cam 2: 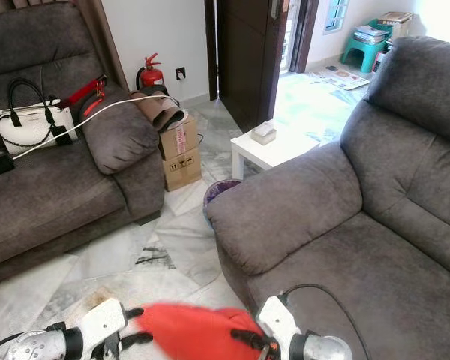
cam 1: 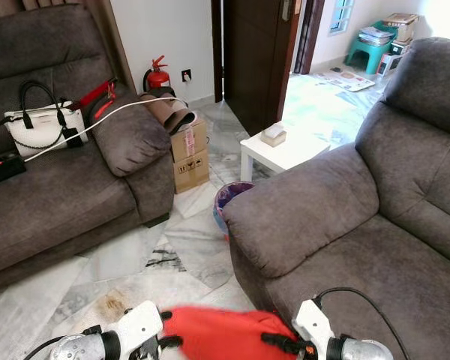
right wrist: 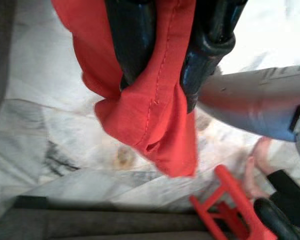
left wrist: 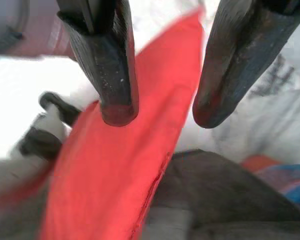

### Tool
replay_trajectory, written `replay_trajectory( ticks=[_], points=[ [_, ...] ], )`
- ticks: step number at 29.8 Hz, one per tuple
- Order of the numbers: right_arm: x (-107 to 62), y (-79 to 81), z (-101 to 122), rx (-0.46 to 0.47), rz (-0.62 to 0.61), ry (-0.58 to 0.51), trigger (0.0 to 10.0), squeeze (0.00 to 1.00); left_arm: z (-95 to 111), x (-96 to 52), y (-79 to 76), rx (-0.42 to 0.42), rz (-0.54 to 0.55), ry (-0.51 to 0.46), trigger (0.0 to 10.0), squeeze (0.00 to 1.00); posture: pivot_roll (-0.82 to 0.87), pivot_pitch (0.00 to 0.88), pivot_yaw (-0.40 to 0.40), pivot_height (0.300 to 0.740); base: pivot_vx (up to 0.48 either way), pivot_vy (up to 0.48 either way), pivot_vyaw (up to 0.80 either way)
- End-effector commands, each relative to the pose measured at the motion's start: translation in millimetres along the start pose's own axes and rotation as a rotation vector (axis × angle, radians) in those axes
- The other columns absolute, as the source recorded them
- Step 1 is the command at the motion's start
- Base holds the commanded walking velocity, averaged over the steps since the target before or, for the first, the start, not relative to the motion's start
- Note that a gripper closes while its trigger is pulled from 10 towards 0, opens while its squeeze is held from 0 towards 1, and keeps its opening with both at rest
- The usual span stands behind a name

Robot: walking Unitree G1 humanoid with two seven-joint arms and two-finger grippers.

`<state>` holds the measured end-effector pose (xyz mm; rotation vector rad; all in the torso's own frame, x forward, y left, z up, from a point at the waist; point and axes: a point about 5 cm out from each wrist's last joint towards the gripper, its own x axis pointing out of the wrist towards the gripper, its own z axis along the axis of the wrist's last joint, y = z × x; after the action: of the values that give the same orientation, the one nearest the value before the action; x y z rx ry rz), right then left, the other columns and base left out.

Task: Move the pillow to the sofa from floor

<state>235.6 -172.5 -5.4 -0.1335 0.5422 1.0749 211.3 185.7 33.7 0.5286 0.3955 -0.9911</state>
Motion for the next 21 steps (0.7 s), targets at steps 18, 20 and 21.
replay_trajectory(
  ticks=[18,20,21],
  points=[
    [-11.0,14.0,40,-0.117,0.256,-0.095,10.0,0.00,-24,-6.3,-7.8,0.060,-0.072,0.112,10.0,1.00,0.05,0.065,0.021,0.740,0.000,0.000,0.00],
    [-11.8,16.8,40,-0.122,0.281,-0.092,10.0,0.00,-24,-6.4,-7.9,0.068,-0.079,0.116,10.0,1.00,0.05,0.065,0.020,0.740,0.000,0.000,0.00],
    [-12.1,17.9,41,-0.123,0.289,-0.093,10.0,0.00,-24,-6.5,-7.9,0.074,-0.083,0.119,10.0,1.00,0.05,0.065,0.020,0.740,0.000,0.000,0.00]
  ],
)
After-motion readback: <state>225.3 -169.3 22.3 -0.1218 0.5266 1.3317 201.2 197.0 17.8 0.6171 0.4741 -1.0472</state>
